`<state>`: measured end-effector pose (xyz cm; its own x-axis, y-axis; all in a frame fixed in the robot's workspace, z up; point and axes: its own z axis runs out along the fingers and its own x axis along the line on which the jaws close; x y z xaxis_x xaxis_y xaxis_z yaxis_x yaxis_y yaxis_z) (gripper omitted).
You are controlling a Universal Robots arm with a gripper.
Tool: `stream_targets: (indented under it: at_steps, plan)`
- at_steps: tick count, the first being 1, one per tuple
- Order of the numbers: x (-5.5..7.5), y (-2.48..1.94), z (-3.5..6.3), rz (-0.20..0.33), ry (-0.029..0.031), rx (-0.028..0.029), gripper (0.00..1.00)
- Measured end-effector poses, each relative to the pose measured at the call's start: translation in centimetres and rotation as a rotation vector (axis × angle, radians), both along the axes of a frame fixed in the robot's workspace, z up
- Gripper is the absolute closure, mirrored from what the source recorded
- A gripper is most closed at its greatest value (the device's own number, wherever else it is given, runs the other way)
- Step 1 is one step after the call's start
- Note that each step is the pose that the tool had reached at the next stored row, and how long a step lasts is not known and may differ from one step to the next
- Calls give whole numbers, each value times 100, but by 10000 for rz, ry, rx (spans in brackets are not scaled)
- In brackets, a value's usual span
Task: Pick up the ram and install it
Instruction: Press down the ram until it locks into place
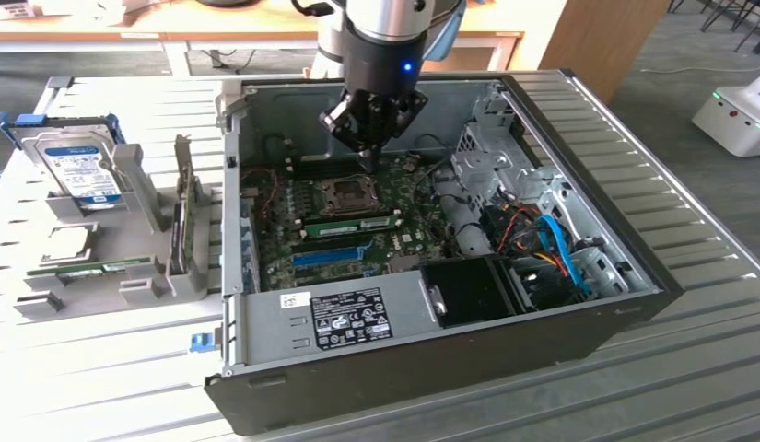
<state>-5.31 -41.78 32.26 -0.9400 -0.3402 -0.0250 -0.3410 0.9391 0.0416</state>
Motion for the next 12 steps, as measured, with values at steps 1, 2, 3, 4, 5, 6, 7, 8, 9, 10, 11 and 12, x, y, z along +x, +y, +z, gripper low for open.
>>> stream_targets:
  at_steps: [1,2,3,4,5,6,7,8,9,10,11,12]
  plan:
    - [-2,0,-1,-131,0,0,89]
    - [-5,0,-2,-260,0,1,89]
    - [-7,0,-3,-385,0,1,89]
    - [-11,0,-4,-521,0,0,89]
    - [-13,0,-5,-650,-1,1,89]
    - [-16,0,-5,-779,0,1,89]
    - [-18,0,-6,-911,0,0,89]
    - [-20,0,-8,-1049,0,1,89]
    - [-22,0,-8,-1185,0,1,89]
    - [-24,0,-9,-1339,-1,1,89]
    - [-26,0,-10,-1480,-1,0,89]
    - [-28,0,-11,-1623,0,1,89]
